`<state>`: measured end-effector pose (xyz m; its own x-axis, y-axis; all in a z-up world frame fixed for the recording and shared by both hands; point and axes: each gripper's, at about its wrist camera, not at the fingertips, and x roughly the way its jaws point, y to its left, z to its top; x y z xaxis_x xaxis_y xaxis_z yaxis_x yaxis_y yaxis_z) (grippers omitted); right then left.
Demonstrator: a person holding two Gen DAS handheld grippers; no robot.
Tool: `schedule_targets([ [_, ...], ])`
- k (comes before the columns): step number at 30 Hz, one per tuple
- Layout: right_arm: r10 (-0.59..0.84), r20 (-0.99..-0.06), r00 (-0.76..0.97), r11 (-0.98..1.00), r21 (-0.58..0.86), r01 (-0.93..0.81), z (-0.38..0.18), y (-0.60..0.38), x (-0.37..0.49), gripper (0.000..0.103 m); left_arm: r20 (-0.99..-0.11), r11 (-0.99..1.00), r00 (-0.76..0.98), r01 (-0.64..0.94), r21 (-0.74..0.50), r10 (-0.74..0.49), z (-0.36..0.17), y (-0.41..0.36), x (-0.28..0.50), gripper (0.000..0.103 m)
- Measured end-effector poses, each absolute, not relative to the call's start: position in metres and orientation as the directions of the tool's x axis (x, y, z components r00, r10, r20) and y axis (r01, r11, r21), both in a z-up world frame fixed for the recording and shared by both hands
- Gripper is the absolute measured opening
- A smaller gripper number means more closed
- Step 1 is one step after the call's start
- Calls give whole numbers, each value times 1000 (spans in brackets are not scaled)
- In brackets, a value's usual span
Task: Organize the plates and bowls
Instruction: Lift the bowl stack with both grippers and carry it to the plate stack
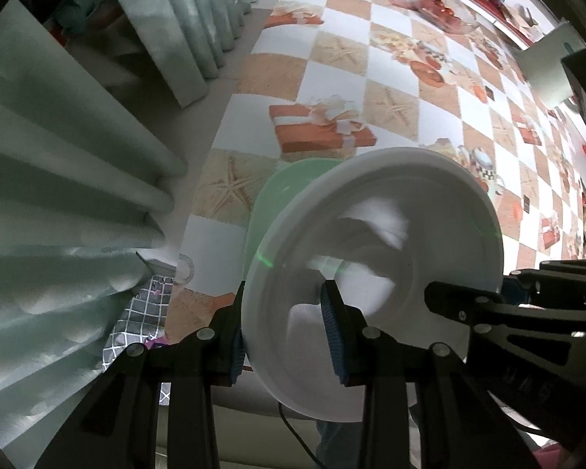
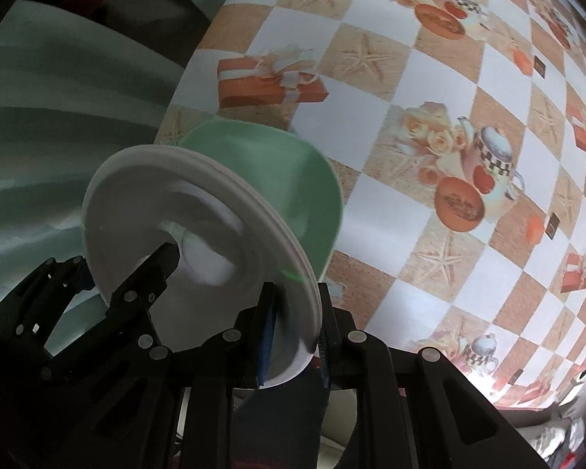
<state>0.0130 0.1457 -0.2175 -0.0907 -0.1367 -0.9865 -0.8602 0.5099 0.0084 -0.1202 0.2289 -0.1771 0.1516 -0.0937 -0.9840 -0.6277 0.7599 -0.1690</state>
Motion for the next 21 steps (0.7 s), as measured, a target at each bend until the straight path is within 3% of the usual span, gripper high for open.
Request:
schedule_targets([
  [21,-154,-984,-87,494,-1,-869,-231,148,1,21,-986,755,129,-636,-161,-102,-202,236,-113,38],
])
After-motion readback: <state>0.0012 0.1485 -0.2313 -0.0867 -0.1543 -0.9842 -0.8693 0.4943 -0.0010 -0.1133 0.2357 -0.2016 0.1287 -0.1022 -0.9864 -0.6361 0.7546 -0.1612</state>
